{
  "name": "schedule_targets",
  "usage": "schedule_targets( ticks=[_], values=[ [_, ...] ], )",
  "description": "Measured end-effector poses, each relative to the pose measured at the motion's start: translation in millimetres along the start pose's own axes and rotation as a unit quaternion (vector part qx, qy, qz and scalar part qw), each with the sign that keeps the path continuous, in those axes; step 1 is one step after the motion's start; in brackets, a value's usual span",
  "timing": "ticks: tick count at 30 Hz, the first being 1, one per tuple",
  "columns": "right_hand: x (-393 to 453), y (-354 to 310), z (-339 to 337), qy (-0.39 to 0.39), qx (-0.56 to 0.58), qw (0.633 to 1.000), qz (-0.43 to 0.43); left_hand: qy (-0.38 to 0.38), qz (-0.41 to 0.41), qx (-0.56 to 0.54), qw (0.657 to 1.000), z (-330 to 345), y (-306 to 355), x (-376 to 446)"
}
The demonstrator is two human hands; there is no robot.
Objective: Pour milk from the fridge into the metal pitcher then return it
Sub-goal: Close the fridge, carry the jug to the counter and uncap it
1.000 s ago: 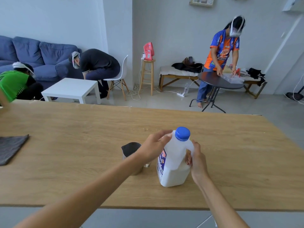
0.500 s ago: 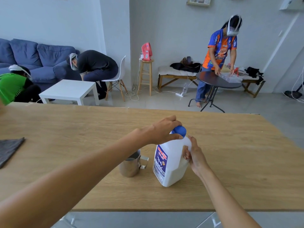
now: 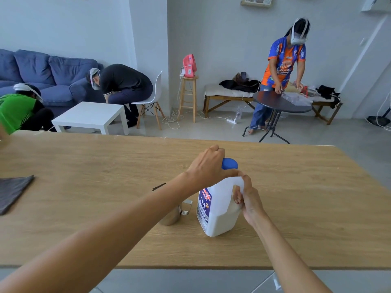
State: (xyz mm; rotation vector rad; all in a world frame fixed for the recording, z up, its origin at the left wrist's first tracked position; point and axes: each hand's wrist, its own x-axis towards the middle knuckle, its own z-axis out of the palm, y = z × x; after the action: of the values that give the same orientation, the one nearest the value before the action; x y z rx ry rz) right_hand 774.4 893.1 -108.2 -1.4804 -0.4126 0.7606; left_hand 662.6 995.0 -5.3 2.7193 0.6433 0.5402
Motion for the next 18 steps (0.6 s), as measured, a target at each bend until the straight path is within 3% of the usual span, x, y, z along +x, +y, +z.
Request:
schedule_targets(
  ticks=[6,9,15,18],
  values=[
    [0.5,0.2,-2.3,-0.004,-0.009,1.000,0.001,-0.063,-0.008,-0.173,0.983,7.1,-1.9,-16.5],
    [-0.2,-0.9,-1.8,-0.009,0.000,1.000,0.003,-0.035,0.008,-0.199,0.979,6.1,-5.7,-22.6],
    [3.7,-2.1,-1.4,0.006,-0.004,1.000,0.008,0.042,0.001,-0.150,0.988,-6.2,-13.7,-23.8],
    [3.2,-2.2,-1.9,0.004,-0.004,1.000,0.014,-0.011,0.056,-0.137,0.989,-9.5,-8.8,-15.0]
  ],
)
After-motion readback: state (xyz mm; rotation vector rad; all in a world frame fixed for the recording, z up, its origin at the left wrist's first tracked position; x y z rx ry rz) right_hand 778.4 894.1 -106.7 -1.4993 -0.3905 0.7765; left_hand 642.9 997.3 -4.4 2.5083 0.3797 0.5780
